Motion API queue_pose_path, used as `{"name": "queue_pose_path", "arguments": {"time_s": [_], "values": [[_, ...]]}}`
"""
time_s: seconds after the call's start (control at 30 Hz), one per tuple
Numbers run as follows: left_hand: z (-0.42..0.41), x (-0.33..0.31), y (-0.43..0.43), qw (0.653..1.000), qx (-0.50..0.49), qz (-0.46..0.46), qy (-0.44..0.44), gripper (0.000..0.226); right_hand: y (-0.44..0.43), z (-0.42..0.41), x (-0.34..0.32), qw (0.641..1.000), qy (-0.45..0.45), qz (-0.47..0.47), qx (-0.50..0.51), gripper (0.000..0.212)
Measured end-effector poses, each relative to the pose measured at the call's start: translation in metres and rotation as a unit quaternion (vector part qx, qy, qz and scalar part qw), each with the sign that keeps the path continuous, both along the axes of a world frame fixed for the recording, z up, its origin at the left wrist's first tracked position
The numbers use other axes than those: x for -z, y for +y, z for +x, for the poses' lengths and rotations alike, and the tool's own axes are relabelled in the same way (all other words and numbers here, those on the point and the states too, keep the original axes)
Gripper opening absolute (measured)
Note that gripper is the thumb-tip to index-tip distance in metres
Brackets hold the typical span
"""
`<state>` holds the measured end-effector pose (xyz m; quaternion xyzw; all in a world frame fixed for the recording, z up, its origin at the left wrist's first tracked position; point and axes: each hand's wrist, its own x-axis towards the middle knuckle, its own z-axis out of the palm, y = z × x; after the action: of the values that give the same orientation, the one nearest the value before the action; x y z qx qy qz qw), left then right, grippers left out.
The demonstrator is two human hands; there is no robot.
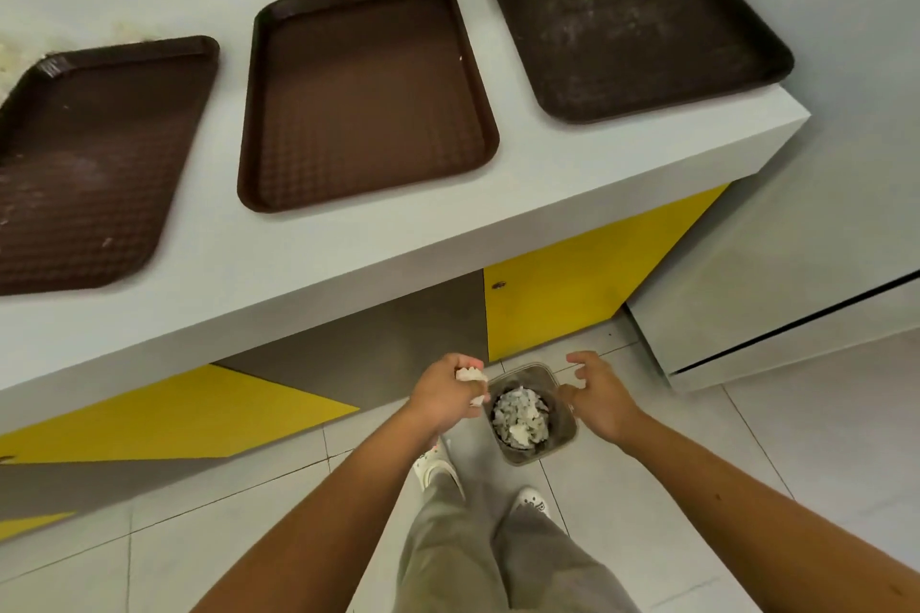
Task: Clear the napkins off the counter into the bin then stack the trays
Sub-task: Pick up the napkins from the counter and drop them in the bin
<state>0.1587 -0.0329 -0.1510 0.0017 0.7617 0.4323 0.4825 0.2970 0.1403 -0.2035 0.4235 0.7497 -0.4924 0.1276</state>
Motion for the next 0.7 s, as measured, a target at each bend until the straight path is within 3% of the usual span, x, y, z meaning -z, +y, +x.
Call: {"name": "queue_pose_path", "arguments": {"time_s": [0.3, 0.53, 0.7], "values": [[0.027, 0.036, 0.031, 0.997, -0.004, -0.044, -0.063, 0.02, 0.014, 0.021, -0.007, 0.997, 0.045, 0.026, 0.059, 0.04], [0.017, 0.029, 0.03, 0.999, -0.011, -0.02, -0.025, 0.022, 0.012, 0.017, -0.029, 0.995, 0.082, 0.021, 0.052, 0.035], [0.002, -0.013, 0.014, 0.999, -0.003, 0.03, 0.035, 0.02, -0.001, -0.006, -0.062, 0.991, 0.13, 0.015, 0.017, 0.033]]}}
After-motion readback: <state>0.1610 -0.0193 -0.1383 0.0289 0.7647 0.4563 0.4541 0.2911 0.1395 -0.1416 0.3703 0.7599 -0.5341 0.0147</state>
